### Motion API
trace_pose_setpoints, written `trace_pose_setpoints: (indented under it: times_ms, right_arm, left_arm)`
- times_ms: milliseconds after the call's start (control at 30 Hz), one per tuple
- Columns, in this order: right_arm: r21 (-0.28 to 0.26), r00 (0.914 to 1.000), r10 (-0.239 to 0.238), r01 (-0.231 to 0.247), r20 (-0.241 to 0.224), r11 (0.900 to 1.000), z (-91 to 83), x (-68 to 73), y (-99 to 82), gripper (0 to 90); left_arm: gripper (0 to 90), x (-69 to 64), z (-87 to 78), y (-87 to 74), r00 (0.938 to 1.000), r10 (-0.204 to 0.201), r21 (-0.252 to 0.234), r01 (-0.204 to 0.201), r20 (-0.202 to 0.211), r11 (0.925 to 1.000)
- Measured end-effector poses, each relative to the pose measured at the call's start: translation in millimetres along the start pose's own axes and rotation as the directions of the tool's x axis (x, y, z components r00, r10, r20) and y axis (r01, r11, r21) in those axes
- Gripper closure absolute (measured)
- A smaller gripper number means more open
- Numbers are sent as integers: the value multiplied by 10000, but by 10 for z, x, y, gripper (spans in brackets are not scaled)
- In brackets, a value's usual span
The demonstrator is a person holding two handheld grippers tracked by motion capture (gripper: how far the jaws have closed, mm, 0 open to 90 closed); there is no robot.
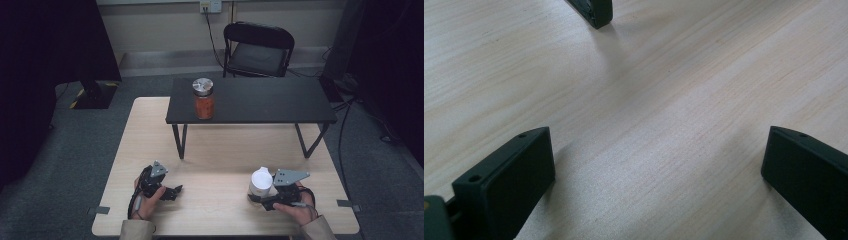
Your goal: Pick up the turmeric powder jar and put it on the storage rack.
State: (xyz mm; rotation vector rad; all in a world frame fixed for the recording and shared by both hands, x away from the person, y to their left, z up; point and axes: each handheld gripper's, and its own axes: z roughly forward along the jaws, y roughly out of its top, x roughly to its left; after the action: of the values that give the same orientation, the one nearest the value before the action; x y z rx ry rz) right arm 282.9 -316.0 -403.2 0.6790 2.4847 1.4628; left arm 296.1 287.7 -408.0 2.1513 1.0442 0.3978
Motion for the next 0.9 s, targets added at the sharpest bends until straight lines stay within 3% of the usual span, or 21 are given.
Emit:
trace_pose_setpoints:
  times_ms: [400,900]
  right_arm:
    - [47,9987,245,-247,454,9997,-111,13,141,298]
    - [72,9974,613,-616,387,9981,-197,-96,370,298]
  left_arm:
    - [0,-1,0,0,10000,-2,-1,2,-1,10000]
    - [0,-1,0,0,10000,1,1,-1,-2,10000]
